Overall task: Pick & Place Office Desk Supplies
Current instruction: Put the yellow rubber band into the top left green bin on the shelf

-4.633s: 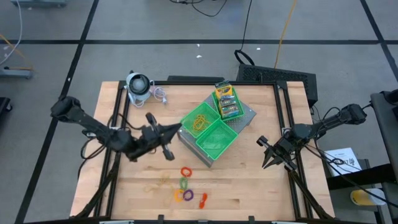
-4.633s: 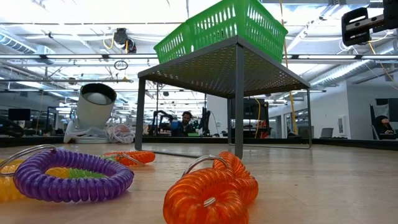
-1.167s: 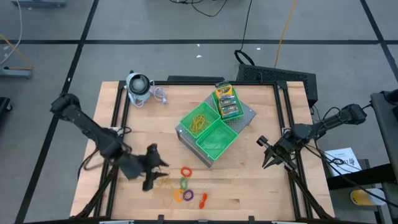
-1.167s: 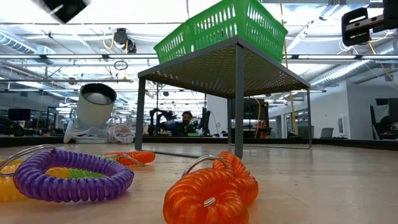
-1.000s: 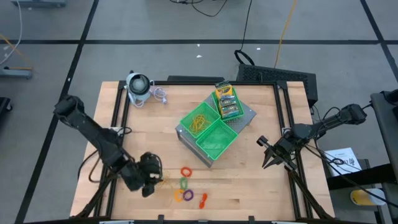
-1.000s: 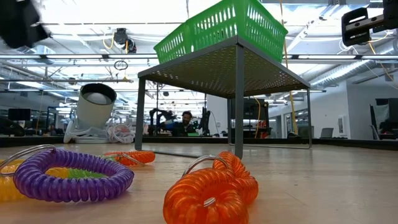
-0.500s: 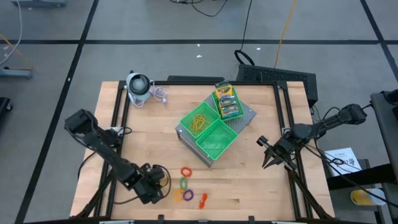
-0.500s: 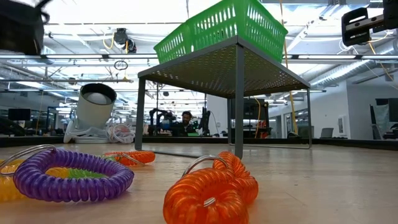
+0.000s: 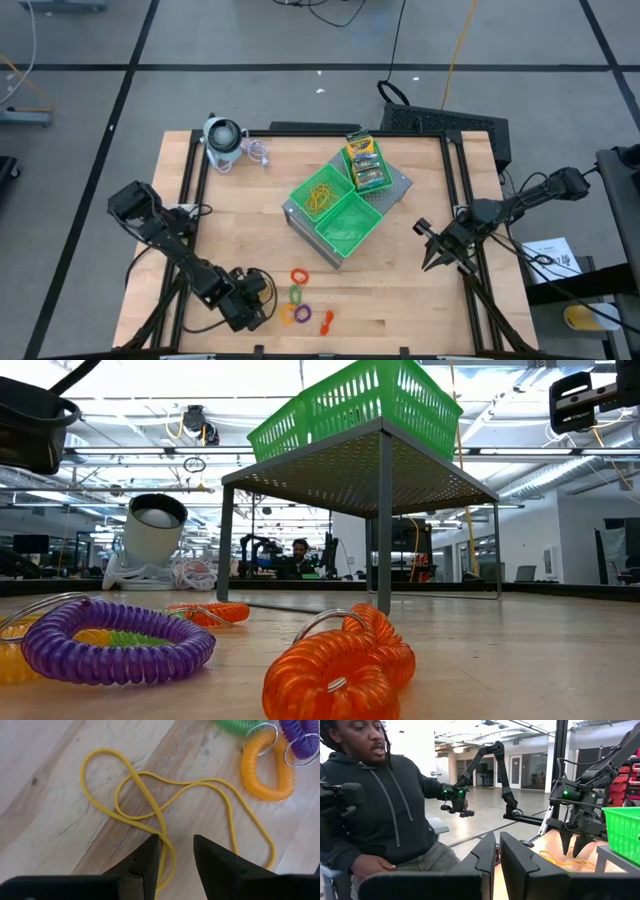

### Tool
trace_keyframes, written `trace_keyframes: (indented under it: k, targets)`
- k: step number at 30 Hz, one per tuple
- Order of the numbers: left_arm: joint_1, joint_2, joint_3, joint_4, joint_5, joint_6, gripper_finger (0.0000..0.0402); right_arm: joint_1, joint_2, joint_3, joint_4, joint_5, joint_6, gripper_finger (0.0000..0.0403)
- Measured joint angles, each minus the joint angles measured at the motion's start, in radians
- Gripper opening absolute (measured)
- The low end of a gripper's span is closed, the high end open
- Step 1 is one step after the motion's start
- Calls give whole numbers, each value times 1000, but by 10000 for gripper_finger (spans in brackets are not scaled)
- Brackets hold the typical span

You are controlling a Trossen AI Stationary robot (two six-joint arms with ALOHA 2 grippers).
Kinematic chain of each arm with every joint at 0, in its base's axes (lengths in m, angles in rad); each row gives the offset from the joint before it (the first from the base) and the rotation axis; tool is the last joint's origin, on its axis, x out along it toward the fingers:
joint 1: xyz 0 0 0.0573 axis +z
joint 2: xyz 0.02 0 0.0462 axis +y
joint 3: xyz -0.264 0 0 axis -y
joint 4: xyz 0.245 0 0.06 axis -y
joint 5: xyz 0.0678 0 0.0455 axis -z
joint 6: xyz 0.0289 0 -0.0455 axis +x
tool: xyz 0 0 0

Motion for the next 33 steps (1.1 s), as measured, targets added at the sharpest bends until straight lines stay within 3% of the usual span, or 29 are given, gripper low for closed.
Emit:
trace_keyframes:
  k: [20, 23, 28, 33]
  targets:
    - [5, 1, 2, -214, -45, 62, 128, 0, 0, 0, 0, 0, 0, 20]
    - [6, 1, 1, -225, -47, 67, 103, 0, 0, 0, 0, 0, 0, 20]
    - [6, 1, -2, -226, -63, 57, 18, 0, 0, 0, 0, 0, 0, 20]
    - [6, 0, -3, -212, -90, 3, 6, 0, 0, 0, 0, 0, 0, 20]
